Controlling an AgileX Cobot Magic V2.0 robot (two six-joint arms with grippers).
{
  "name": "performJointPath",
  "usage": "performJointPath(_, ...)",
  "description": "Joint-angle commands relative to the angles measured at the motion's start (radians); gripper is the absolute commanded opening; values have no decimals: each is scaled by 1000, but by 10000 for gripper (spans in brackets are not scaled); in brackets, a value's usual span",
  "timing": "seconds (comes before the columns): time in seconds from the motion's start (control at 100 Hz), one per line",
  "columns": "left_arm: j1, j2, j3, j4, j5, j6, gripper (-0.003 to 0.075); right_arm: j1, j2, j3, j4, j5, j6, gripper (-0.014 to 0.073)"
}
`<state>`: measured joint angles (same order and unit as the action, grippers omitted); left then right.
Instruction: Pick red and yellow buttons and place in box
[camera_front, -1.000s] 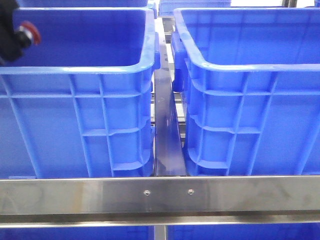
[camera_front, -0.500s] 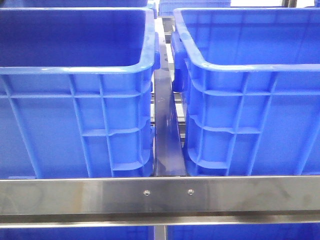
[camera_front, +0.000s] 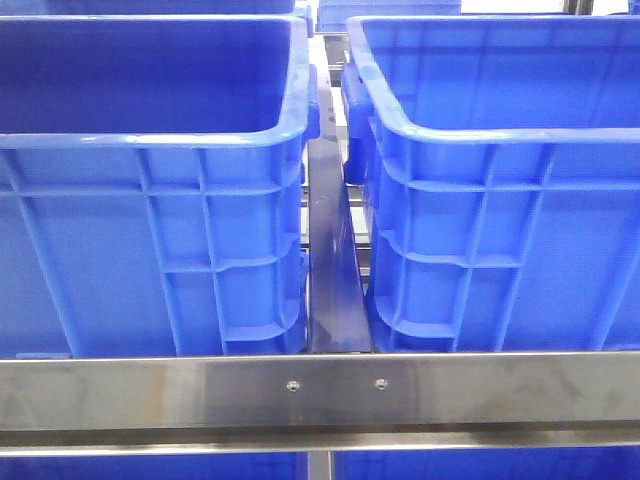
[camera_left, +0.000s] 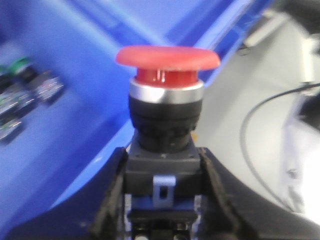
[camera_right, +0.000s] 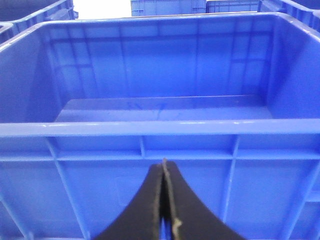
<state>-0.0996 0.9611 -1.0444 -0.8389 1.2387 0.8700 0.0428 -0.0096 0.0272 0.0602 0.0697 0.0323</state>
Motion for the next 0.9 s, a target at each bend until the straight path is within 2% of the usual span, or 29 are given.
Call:
performJointPath(0.0, -6, -12, -23, -90, 14, 17, -19, 1, -22, 0, 22, -126, 2, -67)
performJointPath(0.08, -6, -12, -23, -90, 31, 23, -19, 1, -22, -8, 94, -163, 8, -67)
performJointPath(0.17, -17, -12, -23, -90, 31, 25, -19, 5, -22, -67, 104, -100, 8, -67)
performJointPath(0.35, -68, -10, -23, -90, 31, 31, -19, 42, 34, -321, 149, 249, 8, -67)
performJointPath(0.48, -85, -4, -23, -85, 31, 31, -19, 72, 158, -541, 187, 511, 8, -67)
performJointPath(0.6, -85, -4, -23, -59, 31, 31, -19, 78, 275, -694, 203, 682, 8, -67)
performJointPath(0.69, -85, -4, -23, -53, 31, 31, -19, 78, 340, -761, 226, 723, 8, -67)
performJointPath(0.79, -85, -4, -23, -53, 31, 31, -19, 78, 381, -779, 230, 705, 7, -57)
performJointPath(0.84, -85, -4, -23, -53, 31, 31, -19, 78, 395, -779, 238, 695, 7, -18)
performJointPath(0.89, -85, -4, -23, -53, 31, 31, -19, 78, 406, -779, 257, 692, 7, 71)
